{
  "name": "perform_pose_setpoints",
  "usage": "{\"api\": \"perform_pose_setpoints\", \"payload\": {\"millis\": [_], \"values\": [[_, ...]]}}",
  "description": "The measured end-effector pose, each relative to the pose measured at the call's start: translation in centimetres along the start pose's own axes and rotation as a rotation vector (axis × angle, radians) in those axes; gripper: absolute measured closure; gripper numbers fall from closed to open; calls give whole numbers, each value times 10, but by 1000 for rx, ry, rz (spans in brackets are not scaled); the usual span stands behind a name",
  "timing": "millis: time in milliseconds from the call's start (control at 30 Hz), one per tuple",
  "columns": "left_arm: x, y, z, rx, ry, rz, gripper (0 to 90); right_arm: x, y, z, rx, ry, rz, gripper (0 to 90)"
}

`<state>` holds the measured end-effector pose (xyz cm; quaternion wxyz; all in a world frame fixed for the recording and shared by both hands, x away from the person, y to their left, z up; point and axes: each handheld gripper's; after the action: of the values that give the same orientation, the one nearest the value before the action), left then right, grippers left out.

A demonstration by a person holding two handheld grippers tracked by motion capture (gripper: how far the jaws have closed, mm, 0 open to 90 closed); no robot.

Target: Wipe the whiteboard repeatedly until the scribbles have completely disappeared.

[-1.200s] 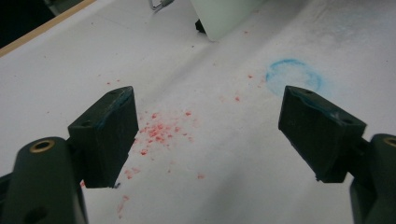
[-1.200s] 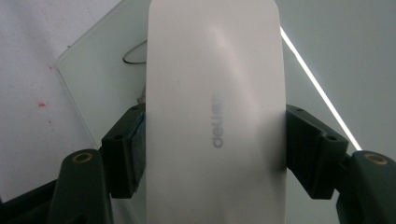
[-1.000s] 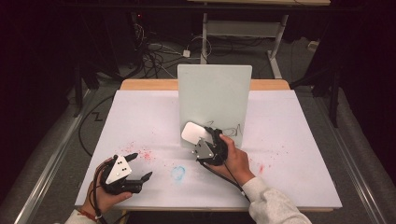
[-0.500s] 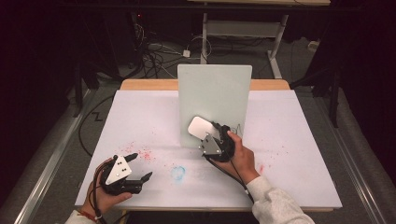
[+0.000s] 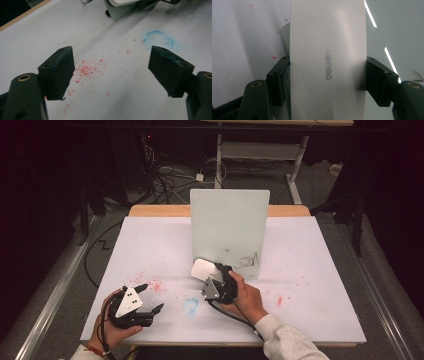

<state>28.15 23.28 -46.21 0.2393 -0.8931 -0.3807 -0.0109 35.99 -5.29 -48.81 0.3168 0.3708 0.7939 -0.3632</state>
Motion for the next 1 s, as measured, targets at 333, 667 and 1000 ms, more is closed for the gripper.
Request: {"api": "perform_pose_setpoints", "payload": {"millis": [333, 667, 1000], "values": [[0, 0, 1, 12, 6, -6, 203, -29, -13, 10, 22, -4, 83, 311], [1, 1, 2, 18, 6, -7, 203, -38, -20, 22, 26, -11, 36, 311], [2, 3, 0, 6, -5, -9, 203, -1, 6, 1, 43, -109, 28, 307]]}}
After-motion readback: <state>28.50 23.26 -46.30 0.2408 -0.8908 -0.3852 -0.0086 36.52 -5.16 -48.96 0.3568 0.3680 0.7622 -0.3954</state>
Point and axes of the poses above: each handheld gripper's, and its own axes: y roughly forward along the jaws, z roughly out of its underside, x roughly to its left, and after that the axes turned 10 degrees about -x, right-handed
